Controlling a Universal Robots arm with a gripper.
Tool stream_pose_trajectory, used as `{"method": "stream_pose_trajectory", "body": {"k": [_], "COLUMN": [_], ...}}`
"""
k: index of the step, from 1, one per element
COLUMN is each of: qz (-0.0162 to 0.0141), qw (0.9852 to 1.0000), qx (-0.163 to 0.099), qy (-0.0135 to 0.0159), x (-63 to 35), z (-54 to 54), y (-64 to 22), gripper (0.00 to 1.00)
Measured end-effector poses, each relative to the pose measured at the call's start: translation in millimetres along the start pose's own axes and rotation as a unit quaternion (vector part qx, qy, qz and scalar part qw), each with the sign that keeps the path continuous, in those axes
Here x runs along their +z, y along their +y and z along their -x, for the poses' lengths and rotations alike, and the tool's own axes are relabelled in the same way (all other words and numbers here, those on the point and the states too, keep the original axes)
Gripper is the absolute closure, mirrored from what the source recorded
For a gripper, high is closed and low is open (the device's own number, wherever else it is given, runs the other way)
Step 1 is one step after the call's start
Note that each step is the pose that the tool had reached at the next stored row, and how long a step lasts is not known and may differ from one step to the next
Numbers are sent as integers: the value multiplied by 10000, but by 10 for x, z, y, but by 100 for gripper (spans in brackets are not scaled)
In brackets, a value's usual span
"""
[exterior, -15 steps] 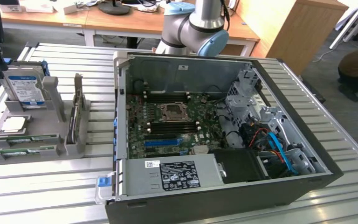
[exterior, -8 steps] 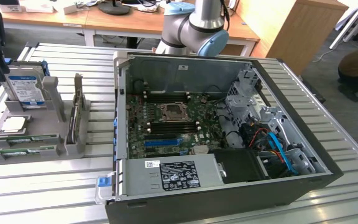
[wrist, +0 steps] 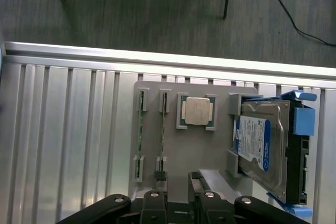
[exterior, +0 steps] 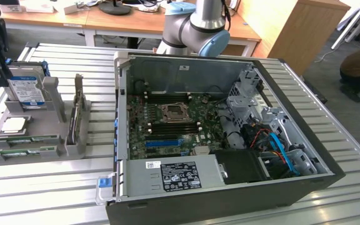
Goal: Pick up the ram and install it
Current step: 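Pick up the ram and move it above insertion slot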
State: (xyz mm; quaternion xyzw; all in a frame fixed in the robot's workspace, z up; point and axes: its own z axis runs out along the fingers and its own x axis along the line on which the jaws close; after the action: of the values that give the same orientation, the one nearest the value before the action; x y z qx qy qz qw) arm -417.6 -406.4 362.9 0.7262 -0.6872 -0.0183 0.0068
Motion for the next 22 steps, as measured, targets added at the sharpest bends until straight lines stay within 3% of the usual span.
{"method": "stream_pose_trajectory", "body": {"k": [22], "qz": [-50], "qw": [10000], "qx": [-21], "qy": [4], "x": [307], "z": [-5], "y": [-6], "gripper": [70]}}
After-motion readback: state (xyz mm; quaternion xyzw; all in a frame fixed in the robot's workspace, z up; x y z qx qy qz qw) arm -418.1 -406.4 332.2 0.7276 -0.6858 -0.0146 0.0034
